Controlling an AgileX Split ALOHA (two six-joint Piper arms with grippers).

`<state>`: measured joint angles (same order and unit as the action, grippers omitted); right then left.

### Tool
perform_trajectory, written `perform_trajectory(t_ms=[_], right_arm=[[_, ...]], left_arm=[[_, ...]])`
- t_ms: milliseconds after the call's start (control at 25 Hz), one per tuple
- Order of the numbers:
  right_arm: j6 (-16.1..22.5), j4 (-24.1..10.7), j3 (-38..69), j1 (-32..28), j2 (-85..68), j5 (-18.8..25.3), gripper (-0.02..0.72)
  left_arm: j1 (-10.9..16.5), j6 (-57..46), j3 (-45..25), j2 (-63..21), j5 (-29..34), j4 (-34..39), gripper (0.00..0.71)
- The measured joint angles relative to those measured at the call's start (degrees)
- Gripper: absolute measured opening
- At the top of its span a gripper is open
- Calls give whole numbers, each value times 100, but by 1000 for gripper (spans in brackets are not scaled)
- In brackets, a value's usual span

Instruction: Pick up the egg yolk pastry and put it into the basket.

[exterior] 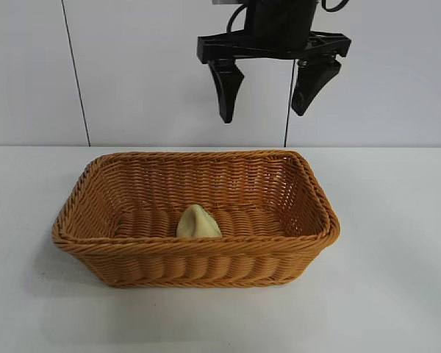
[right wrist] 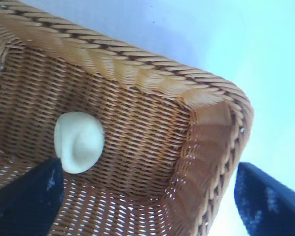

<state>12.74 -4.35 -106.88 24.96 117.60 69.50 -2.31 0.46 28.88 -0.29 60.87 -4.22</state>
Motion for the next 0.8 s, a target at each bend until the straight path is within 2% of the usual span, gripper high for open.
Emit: perform_trajectory(t_ms=[520,640,800], right_arm=[[-366,-57,0,-2369,0,38,650],[-408,-57,0,-2694,0,43,650],[-564,-14,246,-2781,-69,32,650]], left_arm=[[0,0,0,0,0,0,654],[0,0,0,0,0,0,654],[0,0,0,0,0,0,654]])
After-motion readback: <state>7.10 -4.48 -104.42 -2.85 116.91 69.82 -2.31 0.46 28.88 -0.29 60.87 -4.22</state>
